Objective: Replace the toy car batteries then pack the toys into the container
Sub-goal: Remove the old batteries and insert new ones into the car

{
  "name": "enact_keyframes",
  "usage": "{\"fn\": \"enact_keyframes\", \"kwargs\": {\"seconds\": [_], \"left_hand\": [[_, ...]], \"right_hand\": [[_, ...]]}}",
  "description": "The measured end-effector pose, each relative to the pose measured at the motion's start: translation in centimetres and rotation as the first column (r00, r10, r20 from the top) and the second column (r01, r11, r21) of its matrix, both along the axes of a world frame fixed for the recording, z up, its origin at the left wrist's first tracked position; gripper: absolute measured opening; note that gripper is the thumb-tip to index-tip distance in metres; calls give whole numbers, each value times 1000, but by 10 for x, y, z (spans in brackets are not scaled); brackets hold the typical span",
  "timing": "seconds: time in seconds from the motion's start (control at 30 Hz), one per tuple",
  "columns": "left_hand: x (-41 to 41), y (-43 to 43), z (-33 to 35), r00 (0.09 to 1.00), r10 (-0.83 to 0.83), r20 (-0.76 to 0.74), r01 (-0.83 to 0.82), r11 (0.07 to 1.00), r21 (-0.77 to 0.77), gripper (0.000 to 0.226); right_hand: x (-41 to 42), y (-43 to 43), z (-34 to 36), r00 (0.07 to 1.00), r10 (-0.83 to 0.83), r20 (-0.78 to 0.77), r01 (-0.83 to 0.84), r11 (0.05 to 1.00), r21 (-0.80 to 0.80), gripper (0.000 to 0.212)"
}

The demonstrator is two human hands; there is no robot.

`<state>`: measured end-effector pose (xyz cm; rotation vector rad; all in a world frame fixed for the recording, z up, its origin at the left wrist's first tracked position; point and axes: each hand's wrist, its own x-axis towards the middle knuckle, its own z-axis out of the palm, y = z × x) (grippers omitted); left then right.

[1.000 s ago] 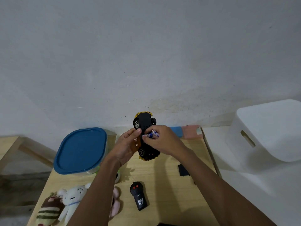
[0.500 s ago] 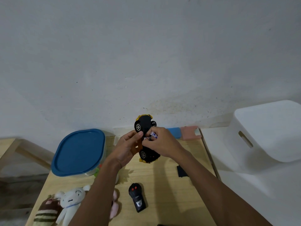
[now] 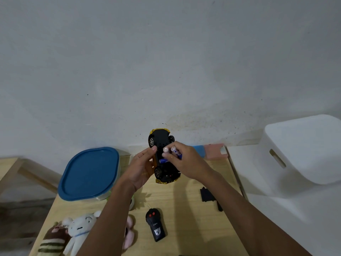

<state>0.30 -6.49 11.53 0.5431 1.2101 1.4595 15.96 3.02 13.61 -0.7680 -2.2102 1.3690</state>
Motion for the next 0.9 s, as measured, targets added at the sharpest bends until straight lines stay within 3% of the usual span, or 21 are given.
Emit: {"fn": "enact_keyframes", "kwargs": {"seconds": [0.13, 0.23, 0.33, 0.53, 0.7, 0.73, 0.8, 0.9], "left_hand": [[1, 1, 4, 999, 38, -12, -38, 999, -16, 49], [2, 2, 7, 998, 62, -21, -62, 998, -18, 52], [2, 3, 6, 998, 63, -24, -64, 998, -23, 58], [4, 3, 10, 999, 15, -35, -15, 1000, 1, 78], [1, 3, 7, 999, 35, -25, -35, 999, -12, 56], [0, 3, 7, 999, 39, -27, -39, 999, -15, 55], [1, 3, 8, 999, 39, -34, -39, 999, -12, 60], [1, 3, 9, 998, 42, -55, -42, 999, -3, 60]], "right_hand": [[-1, -2, 4, 962, -226, -150, 190, 956, -224, 24], [0, 1, 7, 932, -317, -173, 194, 844, -501, 25], [2, 3, 7, 910, -360, -208, 141, 738, -660, 19], [12, 6, 5, 855, -445, -265, 42, 570, -821, 16], [19, 9, 4, 861, -447, -243, 5, 486, -874, 11], [19, 11, 3, 883, -416, -217, 23, 501, -865, 16], [20, 10, 3, 940, -320, -120, 115, 626, -771, 15], [22, 4, 3, 979, -187, 82, 204, 879, -430, 13]]}}
